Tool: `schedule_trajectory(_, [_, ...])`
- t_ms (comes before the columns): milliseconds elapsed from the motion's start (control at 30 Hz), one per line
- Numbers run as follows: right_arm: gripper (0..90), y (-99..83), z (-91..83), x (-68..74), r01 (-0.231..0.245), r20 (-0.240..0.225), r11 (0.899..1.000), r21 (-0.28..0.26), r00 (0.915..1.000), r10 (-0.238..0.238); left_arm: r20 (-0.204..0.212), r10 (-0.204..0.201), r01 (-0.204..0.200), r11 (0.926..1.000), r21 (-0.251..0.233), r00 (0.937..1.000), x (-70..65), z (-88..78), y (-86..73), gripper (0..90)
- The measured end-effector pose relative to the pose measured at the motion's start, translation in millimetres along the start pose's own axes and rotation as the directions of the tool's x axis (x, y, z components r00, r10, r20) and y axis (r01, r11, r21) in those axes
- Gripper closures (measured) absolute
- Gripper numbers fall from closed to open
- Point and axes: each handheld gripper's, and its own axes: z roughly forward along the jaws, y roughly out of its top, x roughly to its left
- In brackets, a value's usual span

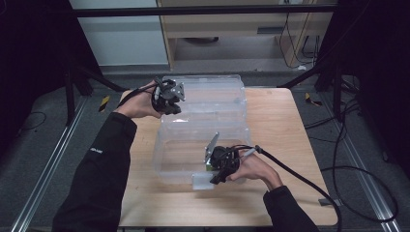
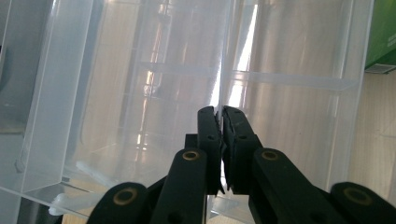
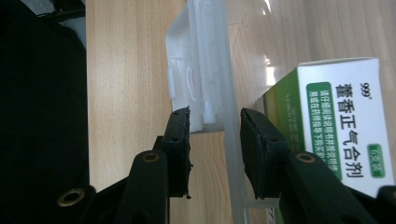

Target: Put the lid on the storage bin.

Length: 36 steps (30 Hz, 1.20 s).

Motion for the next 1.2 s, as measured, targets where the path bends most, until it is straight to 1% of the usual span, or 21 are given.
schedule_trajectory(67, [64.2, 0.1, 0.1, -0.1, 0.001, 0.000, 1.000, 0.000, 1.0000, -0.001, -0.004, 0.009, -0.009, 1.0000, -0.002, 1.0000, -1.9, -0.5, 1.1, 86.8])
schedule_trajectory(133, [64.3, 0.3, 0.3, -0.1, -0.010, 0.002, 1.000, -0.001, 1.0000, 0.010, -0.001, 0.015, -0.015, 0.9999, 0.006, 0.9999, -3.3, -2.6, 1.8, 87.2])
schedule_trajectory(300, [64.4, 0.5, 0.3, 0.3, -0.022, 0.004, 1.000, 0.001, 0.9997, 0.022, 0.008, 0.022, -0.022, 0.9997, 0.006, 0.9997, -7.2, -6.5, 2.6, 88.0])
schedule_trajectory(400, [64.4, 0.6, 0.5, 0.3, -0.024, 0.006, 1.000, 0.002, 0.9997, 0.024, 0.002, 0.025, -0.025, 0.9997, 0.004, 0.9997, -11.0, -8.8, 3.3, 88.1])
schedule_trajectory(500, [64.3, 0.7, 0.6, 0.8, -0.028, 0.006, 1.000, 0.002, 0.9996, 0.028, -0.003, 0.030, -0.030, 0.9996, 0.004, 0.9996, -16.5, -12.4, 2.6, 88.1])
schedule_trajectory(633, [64.3, 1.0, 0.8, 1.5, -0.031, 0.007, 1.000, 0.001, 0.9995, 0.031, -0.005, 0.029, -0.029, 0.9995, -0.011, 0.9996, -23.8, -17.6, -0.4, 88.2])
schedule_trajectory(733, [64.4, 1.2, 0.8, 2.5, -0.031, 0.015, 1.000, 0.001, 0.9994, 0.031, -0.014, 0.038, -0.038, 0.9993, -0.002, 0.9992, -30.0, -20.7, 0.5, 88.2])
schedule_trajectory(967, [63.9, 0.6, 0.6, 4.7, -0.025, 0.019, 1.000, 0.002, 0.9995, 0.025, -0.022, 0.036, -0.036, 0.9993, -0.003, 0.9991, -44.0, -26.9, -1.8, 88.4])
schedule_trajectory(1033, [63.3, 0.6, 1.8, 4.8, -0.028, 0.016, 1.000, -0.002, 0.9995, 0.028, -0.026, 0.038, -0.038, 0.9992, -0.008, 0.9989, -48.0, -28.2, -2.5, 88.4])
schedule_trajectory(1067, [62.7, 0.5, 3.1, 4.2, -0.024, 0.015, 1.000, -0.005, 0.9996, 0.024, -0.031, 0.047, -0.047, 0.9988, -0.010, 0.9984, -49.4, -28.9, -2.8, 88.3])
schedule_trajectory(1100, [62.2, 0.8, 4.8, 4.6, -0.031, 0.013, 1.000, 0.000, 0.9994, 0.031, -0.032, 0.046, -0.047, 0.9988, -0.016, 0.9984, -51.1, -29.1, -3.4, 88.4])
schedule_trajectory(1133, [62.2, 1.0, 5.9, 5.0, -0.021, 0.019, 1.000, 0.005, 0.9996, 0.021, -0.032, 0.048, -0.049, 0.9986, -0.019, 0.9984, -52.2, -29.9, -4.2, 88.5])
schedule_trajectory(1200, [62.3, 1.4, 5.9, 5.0, -0.021, 0.023, 1.000, 0.008, 0.9995, 0.021, -0.029, 0.048, -0.049, 0.9985, -0.025, 0.9984, -54.3, -31.0, -5.8, 88.5])
